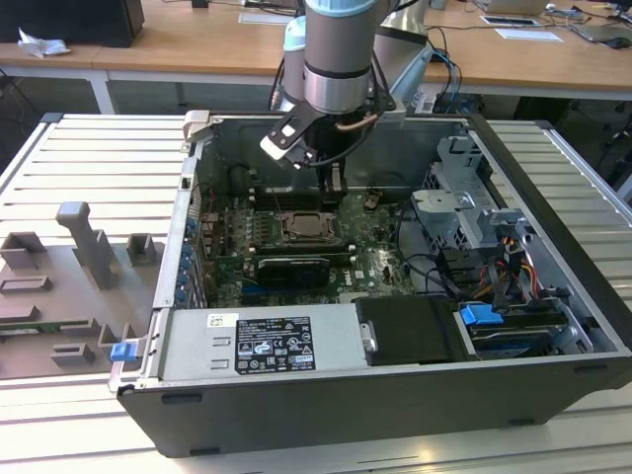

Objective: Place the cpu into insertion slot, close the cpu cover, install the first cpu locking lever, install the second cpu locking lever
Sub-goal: 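Close the cpu cover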

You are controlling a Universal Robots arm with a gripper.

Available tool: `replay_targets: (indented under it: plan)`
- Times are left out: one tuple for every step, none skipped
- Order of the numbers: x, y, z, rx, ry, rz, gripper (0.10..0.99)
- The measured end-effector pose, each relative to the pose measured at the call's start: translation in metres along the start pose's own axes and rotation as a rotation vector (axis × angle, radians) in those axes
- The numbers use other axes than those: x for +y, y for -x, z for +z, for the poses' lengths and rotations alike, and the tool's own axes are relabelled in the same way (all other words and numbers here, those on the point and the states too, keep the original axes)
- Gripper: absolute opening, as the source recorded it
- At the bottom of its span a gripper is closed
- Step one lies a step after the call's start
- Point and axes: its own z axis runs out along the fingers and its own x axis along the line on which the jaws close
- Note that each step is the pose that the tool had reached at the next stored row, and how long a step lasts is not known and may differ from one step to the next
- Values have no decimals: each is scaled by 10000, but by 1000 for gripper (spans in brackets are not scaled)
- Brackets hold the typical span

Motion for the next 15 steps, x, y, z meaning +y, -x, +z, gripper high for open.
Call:
replay_targets:
  plan:
    - [-5,0,12,1,-15,2,106]
    - [-12,0,21,1,-27,1,106]
    - [-29,-1,34,2,-43,-4,106]
    - [-39,-1,41,2,-53,-5,106]
    - [-50,-1,48,4,-68,-7,106]
    - [-63,-1,50,2,-75,-9,106]
    - [-76,-2,51,5,-74,-10,106]
    - [-95,-2,52,10,-74,-11,106]
    - [-104,-3,52,13,-74,-10,106]
    - [-113,-3,52,17,-73,-11,106]
    - [-119,-3,53,21,-72,-11,106]
    - [-128,-3,54,26,-72,-11,106]
    - [-143,-3,56,32,-73,-11,106]
    - [-152,-4,57,35,-73,-11,106]
    - [-164,-4,58,39,-72,-10,106]
